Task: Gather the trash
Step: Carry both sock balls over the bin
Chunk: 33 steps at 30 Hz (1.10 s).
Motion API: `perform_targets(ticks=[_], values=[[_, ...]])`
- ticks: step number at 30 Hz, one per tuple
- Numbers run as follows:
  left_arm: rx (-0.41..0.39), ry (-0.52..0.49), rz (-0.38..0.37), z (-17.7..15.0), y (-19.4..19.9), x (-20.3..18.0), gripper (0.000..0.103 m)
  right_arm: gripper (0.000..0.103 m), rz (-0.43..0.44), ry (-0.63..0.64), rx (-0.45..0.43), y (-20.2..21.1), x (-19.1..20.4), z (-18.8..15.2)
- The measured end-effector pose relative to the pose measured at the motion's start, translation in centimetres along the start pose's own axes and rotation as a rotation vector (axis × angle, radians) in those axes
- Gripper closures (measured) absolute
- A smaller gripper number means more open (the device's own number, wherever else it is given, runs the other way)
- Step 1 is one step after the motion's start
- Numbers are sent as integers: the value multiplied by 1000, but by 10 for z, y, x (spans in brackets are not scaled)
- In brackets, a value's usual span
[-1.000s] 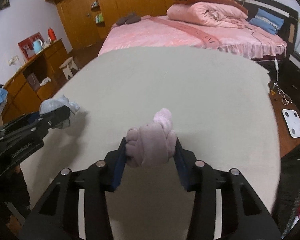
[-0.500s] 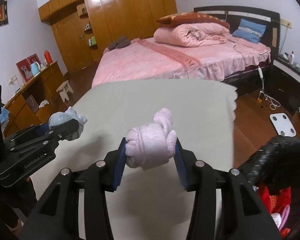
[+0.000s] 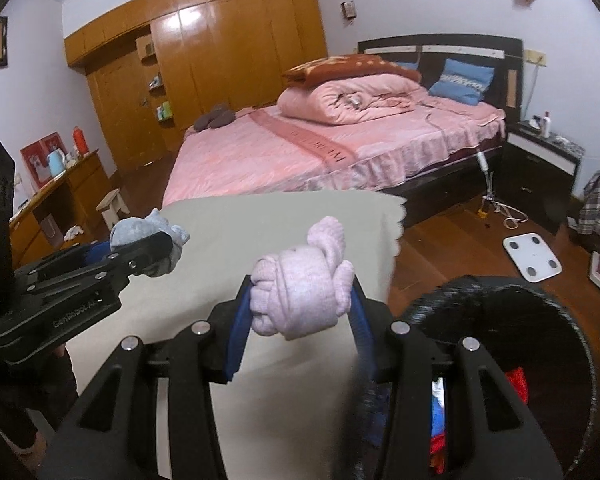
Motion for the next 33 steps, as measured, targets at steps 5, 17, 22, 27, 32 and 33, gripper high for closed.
perform_targets(ticks=[5, 17, 22, 27, 32, 33], values=[[-8, -33, -61, 4, 1, -40, 65, 59, -43, -21, -20, 21, -27, -5], [-12, -133, -191, 8, -4, -133, 65, 59, -173, -89, -58, 69, -103, -22], [-8, -161, -232, 6, -11, -162, 65, 59, -215, -111, -63, 81, -130, -31], [8, -188, -277, -1, -27, -188, 65, 59, -256, -130, -45, 83, -156, -44], [35, -206, -323, -11, -43, -208, 65, 58, -284, -150, -27, 82, -176, -56], [45, -209, -329, -13, -47, -212, 65, 58, -288, -154, -23, 81, -180, -58]])
Point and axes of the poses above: each gripper's, at about its wrist camera, not at the fingertips, and y roughly against the way its jaws point, x to its left, z to its top, the point moved 6 cm from there along -y, roughly the way its jaws point, and after that the axes turned 1 degree about -z, right-handed, at the moved point
